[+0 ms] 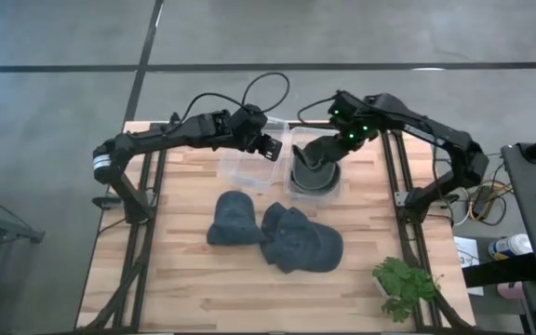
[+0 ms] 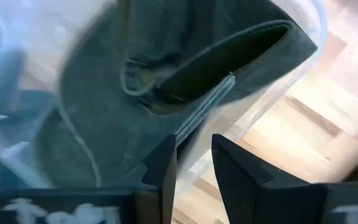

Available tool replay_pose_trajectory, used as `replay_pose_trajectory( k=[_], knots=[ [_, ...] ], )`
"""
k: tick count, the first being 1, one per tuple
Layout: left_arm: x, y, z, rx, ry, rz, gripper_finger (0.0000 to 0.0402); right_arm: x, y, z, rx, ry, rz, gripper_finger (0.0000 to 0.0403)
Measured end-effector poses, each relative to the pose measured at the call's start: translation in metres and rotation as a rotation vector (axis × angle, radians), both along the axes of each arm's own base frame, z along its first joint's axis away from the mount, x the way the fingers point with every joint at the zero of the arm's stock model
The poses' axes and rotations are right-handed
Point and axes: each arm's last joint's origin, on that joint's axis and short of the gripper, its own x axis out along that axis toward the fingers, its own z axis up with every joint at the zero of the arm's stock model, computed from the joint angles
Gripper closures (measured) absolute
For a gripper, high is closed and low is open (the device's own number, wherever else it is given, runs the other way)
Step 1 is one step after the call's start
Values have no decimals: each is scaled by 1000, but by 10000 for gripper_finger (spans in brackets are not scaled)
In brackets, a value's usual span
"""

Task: Pick & Place hat
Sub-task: Put the green cap into the right transparent bin, then put the left blue cap into the left transparent bin

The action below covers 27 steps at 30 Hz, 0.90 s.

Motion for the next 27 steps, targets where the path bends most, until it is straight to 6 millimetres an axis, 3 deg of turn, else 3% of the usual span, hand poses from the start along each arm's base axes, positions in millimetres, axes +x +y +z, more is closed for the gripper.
replay_pose_trajectory(
  k=[9, 16, 20, 27],
  knots=[
    [2, 0, -6, -8, -15, 10, 333, 17, -10, -30, 77, 128, 63, 337],
    [2, 1, -6, 8, -14, -3, 333, 17, -10, -36, 103, 175, 105, 344],
    [3, 1, -5, 22, -21, -12, 333, 16, -9, -21, 70, 130, 111, 344],
    [0, 0, 0, 77, 7, -73, 333, 5, -4, 25, -49, 37, 113, 344]
  ],
)
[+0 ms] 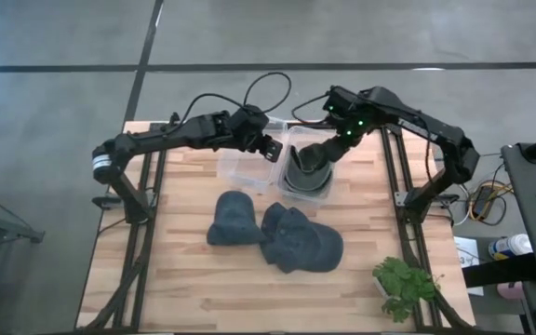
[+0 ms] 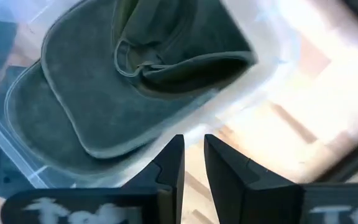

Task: Pick & Place hat
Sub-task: Put the left blue cap into the left transparent bin

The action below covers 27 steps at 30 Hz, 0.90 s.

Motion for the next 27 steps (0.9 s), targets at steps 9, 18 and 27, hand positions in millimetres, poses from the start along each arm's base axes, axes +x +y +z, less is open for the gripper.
replay_pose_trajectory(
  k=[9, 18, 27],
  knots=[
    [-30, -45, -13, 4, 389, -377, 333, -32, 17, 23, -89, 40, 10, 344],
    [-71, -108, -65, -101, 720, -510, 333, -51, 29, 30, -105, 5, -13, 344],
    [-87, -136, -140, -97, 475, -494, 333, -61, 35, 15, -79, 36, -31, 344]
  ],
)
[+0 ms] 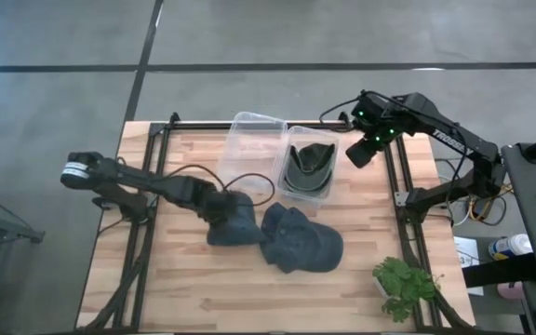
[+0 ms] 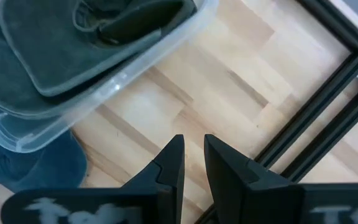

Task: Pick & Place hat
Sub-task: Put the left blue cap into the left transparent bin

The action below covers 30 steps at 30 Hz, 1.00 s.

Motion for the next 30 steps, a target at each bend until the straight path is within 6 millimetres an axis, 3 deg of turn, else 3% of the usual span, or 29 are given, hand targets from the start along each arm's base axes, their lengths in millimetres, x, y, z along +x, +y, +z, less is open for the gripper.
replay_pose_trajectory(
  k=[3, 8, 13, 18, 23, 27, 30],
  knots=[
    [2, -5, -15, -63, -96, 30, 333, 0, 3, -7, 18, 21, 15, 344],
    [-3, -25, -27, -187, -116, 34, 333, 4, 14, -16, 36, 32, 73, 344],
    [-2, -48, -23, -376, -157, 75, 333, 14, 20, -24, 63, -5, 128, 344],
    [-3, -50, -21, -476, -112, 111, 333, 23, 20, -37, 112, -62, 198, 344],
    [-9, -52, -8, -587, -114, 56, 333, 26, 20, -47, 129, -53, 271, 344],
    [-14, -55, 16, -767, -176, -25, 333, 26, 22, -54, 130, -32, 342, 344],
    [-20, -52, 27, -777, -227, -13, 333, 25, 24, -59, 133, -15, 388, 344]
  ],
)
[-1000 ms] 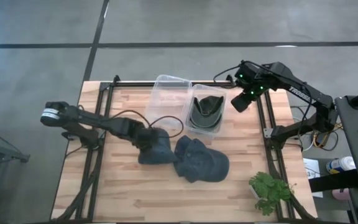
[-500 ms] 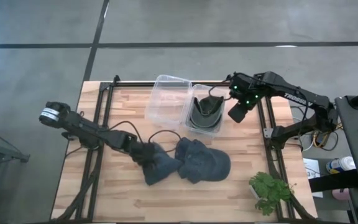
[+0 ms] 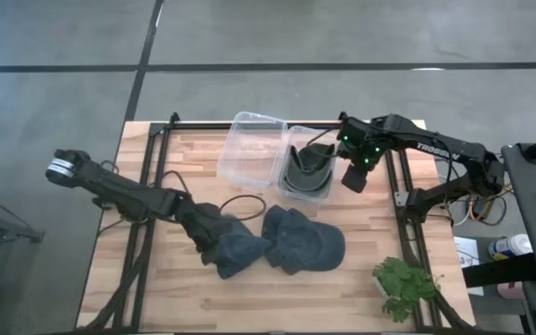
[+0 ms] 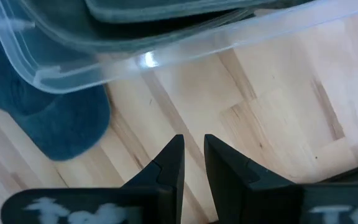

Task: Pick & Place hat
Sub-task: Put the left blue cap into the left transparent bin

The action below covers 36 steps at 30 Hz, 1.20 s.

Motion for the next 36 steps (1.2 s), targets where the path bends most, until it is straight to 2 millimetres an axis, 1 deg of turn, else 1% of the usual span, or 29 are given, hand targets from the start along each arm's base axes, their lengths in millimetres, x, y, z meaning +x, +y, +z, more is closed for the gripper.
replay_pose_trajectory(
  k=[4, 8, 11, 13, 15, 18, 23, 29, 33, 36],
  knots=[
    [-16, 10, -1, 148, 70, 134, 333, 0, 4, -5, 6, 17, 22, 344],
    [-34, 23, -3, 383, 150, 319, 333, 3, 11, -6, 11, 22, 56, 344],
    [-43, 31, -5, 533, 185, 436, 333, 6, 19, -6, 22, 17, 92, 344],
    [-46, 34, -9, 603, 184, 437, 333, 8, 25, -6, 39, 12, 115, 344],
    [-49, 35, -18, 642, 191, 400, 333, 10, 32, -6, 54, 11, 116, 344],
    [-53, 37, -34, 665, 217, 378, 333, 12, 43, -7, 67, 19, 110, 344],
    [-55, 39, -55, 634, 212, 397, 333, 14, 60, -10, 81, 42, 120, 344],
    [-54, 46, -67, 624, 167, 406, 333, 14, 76, -18, 85, 71, 179, 344],
    [-52, 50, -72, 593, 116, 348, 333, 15, 81, -25, 90, 76, 163, 344],
    [-52, 54, -77, 593, 86, 353, 333, 17, 83, -32, 95, 62, 157, 344]
  ],
)
